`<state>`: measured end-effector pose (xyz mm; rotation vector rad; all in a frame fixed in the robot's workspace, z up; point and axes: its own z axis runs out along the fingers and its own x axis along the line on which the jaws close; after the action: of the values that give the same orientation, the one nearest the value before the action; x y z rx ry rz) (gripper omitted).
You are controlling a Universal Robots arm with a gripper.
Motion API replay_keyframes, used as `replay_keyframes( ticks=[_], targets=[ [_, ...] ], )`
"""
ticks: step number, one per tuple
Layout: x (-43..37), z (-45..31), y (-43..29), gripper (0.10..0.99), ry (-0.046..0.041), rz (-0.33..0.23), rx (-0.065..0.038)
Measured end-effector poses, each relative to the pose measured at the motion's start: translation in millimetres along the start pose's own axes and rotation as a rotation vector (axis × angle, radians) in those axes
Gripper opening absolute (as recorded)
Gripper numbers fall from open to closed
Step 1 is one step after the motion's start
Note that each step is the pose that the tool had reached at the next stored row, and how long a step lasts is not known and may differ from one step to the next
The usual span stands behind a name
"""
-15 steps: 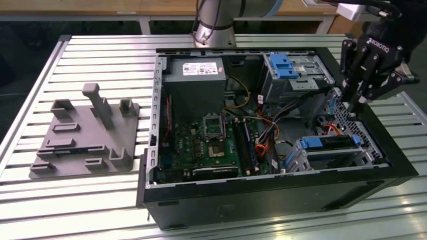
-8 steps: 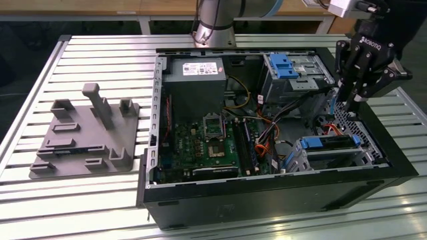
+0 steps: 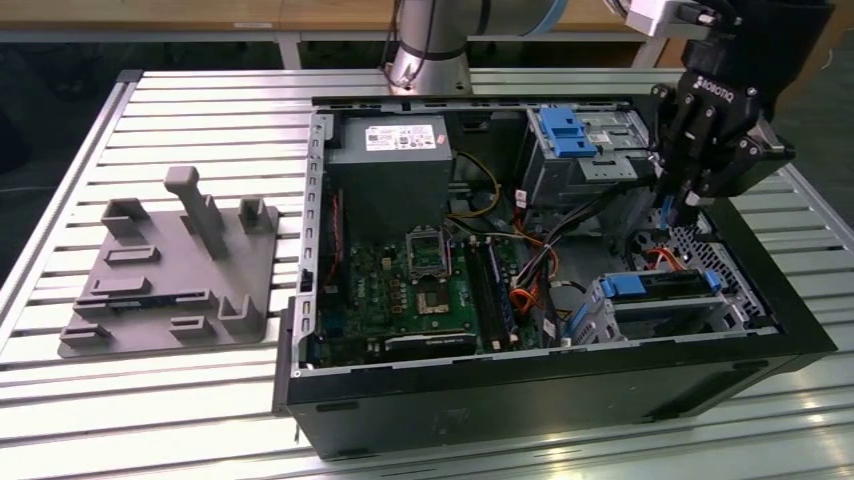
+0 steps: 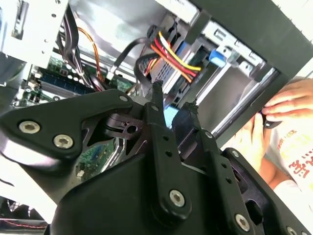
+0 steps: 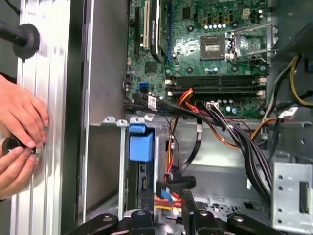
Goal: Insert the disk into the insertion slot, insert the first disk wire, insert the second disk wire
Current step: 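Insert the second disk wire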
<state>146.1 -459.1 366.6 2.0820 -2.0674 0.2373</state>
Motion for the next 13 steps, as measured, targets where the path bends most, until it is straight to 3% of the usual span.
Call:
replay_keyframes(
  ticks=[5,10,13],
  targets=[
    [-1.5,5.3,2.4,0.357,0.0266,0.002,0.000],
    [-3.1,9.2,2.4,0.357,0.0679,0.003,-0.001],
    [-8.9,11.5,2.7,0.357,0.0739,0.003,-0.001]
  ],
)
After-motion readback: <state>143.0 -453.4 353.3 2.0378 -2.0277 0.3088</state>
